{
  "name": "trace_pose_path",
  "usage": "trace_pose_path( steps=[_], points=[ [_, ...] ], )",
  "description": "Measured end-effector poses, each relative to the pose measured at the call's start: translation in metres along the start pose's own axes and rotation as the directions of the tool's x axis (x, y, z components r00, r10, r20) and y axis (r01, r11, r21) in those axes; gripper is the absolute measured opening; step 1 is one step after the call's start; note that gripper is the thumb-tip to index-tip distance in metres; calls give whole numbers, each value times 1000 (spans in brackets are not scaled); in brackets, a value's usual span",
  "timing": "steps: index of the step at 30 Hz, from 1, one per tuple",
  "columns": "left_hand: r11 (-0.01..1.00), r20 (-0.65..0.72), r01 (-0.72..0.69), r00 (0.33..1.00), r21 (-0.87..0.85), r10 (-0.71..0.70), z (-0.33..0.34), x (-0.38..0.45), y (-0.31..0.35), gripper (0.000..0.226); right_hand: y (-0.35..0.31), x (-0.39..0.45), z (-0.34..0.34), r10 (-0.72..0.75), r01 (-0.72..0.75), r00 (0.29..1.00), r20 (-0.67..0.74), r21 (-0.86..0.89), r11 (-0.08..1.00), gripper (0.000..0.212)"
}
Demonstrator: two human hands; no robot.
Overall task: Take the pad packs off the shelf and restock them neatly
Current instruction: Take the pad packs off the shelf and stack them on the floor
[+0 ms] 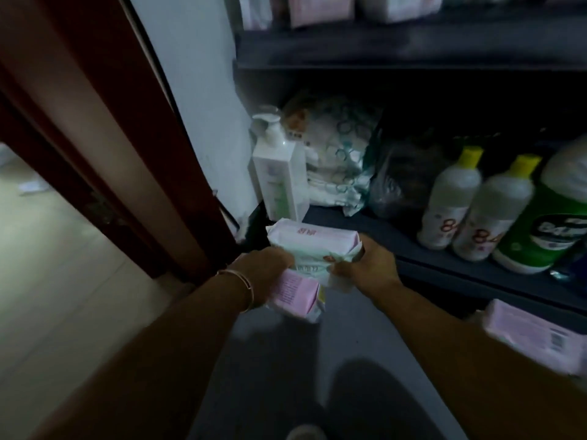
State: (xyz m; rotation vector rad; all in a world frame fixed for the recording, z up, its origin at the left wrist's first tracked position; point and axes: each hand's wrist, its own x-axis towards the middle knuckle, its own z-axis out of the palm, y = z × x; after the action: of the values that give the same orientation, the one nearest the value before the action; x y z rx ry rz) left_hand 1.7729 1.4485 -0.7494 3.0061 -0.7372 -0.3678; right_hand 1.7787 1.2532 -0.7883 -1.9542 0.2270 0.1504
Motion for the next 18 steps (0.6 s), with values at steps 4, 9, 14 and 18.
trace_pose_path(
  steps=[4,9,14,18],
  points=[
    [999,62,24,998,-43,-22,51,17,-27,35,33,21,45,100,-100,995,-6,-16,995,52],
    [997,55,14,998,-80,-9,93,40,-49,29,53,45,84,154,-152,988,2,-106,983,50],
    [996,26,51,998,71,-53,115,64,-62,40,63,70,103,200,-176,972,125,-179,968,48],
    [962,123,178,971,207,-206,134,73,-55,54,72,79,110,234,-196,958,164,-216,957,34]
  ],
)
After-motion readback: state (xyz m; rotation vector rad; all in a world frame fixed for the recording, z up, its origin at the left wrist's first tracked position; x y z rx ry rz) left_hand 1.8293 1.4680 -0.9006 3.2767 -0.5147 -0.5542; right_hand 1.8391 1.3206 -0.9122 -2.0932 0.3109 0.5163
